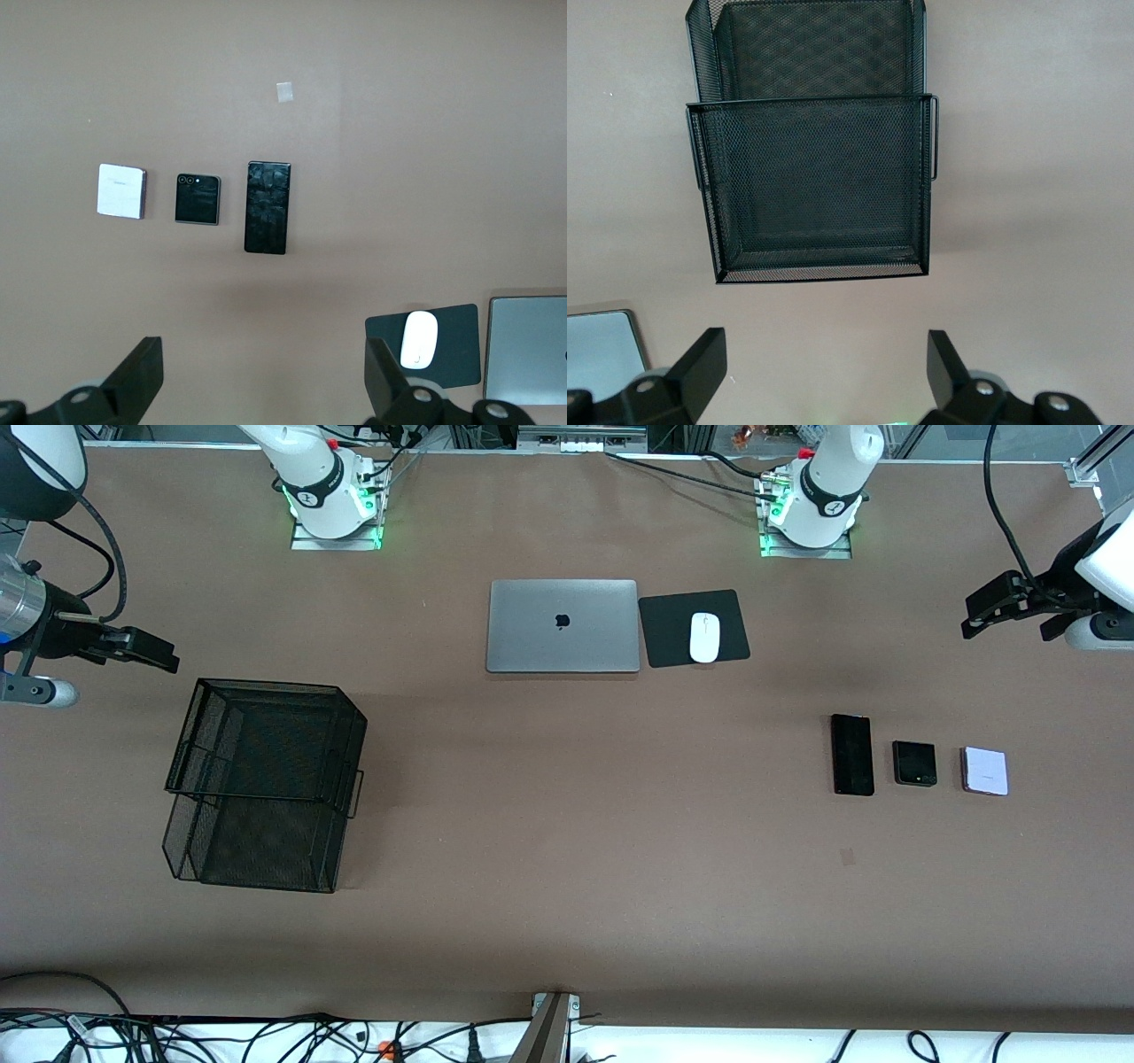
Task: Place phones with both arms
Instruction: 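Reach the left gripper down to the large black phone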
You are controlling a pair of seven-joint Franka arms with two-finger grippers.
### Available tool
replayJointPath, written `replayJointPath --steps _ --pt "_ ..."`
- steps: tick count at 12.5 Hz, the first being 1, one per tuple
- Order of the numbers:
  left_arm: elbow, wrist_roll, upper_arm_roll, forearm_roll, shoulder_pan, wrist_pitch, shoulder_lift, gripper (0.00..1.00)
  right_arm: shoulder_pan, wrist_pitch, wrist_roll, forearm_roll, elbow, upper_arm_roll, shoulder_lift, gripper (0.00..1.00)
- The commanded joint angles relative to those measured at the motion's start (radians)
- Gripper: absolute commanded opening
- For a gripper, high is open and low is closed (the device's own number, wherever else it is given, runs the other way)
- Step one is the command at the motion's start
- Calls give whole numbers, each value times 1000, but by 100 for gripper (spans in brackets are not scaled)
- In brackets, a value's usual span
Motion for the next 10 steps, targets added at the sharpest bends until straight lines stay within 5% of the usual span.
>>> replayJointPath --steps 1,5,10 --pt "-29 51 -5 19 21 -8 -14 100 -4 -12 -16 3 6 1 -2 100" --pt "-100 54 -5 19 41 36 12 100 -4 -12 -16 2 6 -1 -4 100" --pt "-291 54 -5 19 43 275 56 100 -4 -12 -18 3 6 -1 -2 100"
